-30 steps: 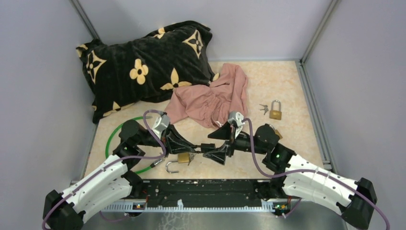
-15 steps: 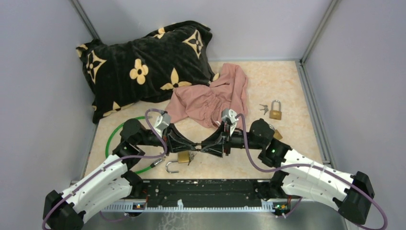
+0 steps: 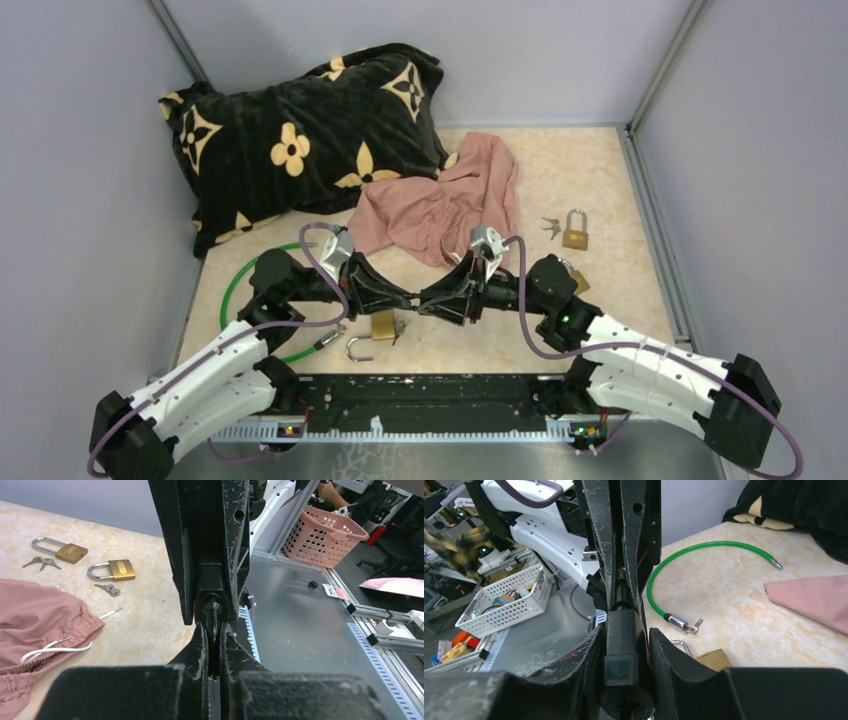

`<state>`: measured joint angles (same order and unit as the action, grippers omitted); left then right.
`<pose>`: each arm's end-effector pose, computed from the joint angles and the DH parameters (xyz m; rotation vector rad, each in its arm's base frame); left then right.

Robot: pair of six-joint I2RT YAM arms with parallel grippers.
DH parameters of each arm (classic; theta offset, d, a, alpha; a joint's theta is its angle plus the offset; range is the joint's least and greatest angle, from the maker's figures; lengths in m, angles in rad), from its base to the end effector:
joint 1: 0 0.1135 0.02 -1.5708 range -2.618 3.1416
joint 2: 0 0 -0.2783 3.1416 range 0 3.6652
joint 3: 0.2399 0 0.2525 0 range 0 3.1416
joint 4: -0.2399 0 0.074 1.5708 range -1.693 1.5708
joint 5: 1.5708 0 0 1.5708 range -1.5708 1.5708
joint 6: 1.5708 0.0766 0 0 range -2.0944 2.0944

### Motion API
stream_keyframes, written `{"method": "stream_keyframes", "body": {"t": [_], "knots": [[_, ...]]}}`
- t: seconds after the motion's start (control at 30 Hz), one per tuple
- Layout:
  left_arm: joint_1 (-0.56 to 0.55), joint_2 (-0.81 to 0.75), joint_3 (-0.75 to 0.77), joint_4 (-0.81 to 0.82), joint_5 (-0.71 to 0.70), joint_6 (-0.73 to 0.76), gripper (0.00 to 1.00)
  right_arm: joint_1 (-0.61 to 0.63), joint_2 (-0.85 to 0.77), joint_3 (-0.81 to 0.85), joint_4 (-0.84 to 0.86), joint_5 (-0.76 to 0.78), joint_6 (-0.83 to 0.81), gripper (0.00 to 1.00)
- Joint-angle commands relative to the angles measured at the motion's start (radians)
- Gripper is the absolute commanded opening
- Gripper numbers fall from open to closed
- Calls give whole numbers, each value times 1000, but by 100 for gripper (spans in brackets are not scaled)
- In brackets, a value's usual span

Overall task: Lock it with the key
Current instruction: Lock the lock.

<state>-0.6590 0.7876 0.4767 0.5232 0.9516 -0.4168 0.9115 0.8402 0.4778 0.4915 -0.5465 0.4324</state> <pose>0.1131 -0.1665 0.3178 1.0432 1.2662 -1.4895 0.1052 0.2008 0.3079 -0.8578 1.4043 1.4547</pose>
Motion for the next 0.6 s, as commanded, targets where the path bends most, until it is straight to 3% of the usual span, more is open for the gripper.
{"method": "stream_keyframes", "body": {"t": [0.0, 0.23, 0.57], "knots": [[-59, 29, 41, 161, -32, -79, 0, 4, 77, 35, 207, 57, 33, 0], [-79, 41, 34, 148, -18, -39, 0, 4, 84, 54, 234, 127, 26, 0], [-143, 96, -39, 181, -148, -102, 0, 6, 113, 125, 106, 251, 39, 0]]}}
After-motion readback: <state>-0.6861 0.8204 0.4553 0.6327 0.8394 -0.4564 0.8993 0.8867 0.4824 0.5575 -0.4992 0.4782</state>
